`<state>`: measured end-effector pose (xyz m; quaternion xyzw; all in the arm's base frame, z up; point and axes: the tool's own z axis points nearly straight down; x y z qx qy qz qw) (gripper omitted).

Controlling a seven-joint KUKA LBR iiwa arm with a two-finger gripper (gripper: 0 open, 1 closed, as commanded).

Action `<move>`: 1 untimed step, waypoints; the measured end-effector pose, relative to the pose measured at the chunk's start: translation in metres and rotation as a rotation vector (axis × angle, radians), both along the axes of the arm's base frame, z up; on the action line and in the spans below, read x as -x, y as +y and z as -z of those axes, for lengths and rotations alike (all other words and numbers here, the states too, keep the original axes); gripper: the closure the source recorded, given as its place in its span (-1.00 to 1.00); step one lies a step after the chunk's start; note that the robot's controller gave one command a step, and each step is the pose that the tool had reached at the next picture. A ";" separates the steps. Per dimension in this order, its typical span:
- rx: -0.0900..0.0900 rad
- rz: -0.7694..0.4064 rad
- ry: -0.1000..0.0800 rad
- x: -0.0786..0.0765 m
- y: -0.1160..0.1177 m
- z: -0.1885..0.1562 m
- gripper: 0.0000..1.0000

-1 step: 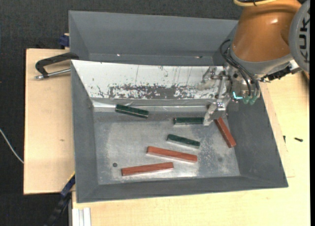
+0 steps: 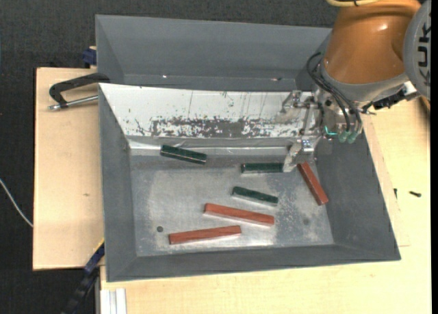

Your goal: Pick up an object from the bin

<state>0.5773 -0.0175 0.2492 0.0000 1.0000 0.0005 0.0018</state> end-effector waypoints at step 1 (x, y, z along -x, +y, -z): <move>0.000 0.008 -0.004 0.007 0.000 0.054 -1.00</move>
Offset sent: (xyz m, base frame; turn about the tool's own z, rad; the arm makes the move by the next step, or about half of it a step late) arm -0.0652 -0.0113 -0.1763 0.0335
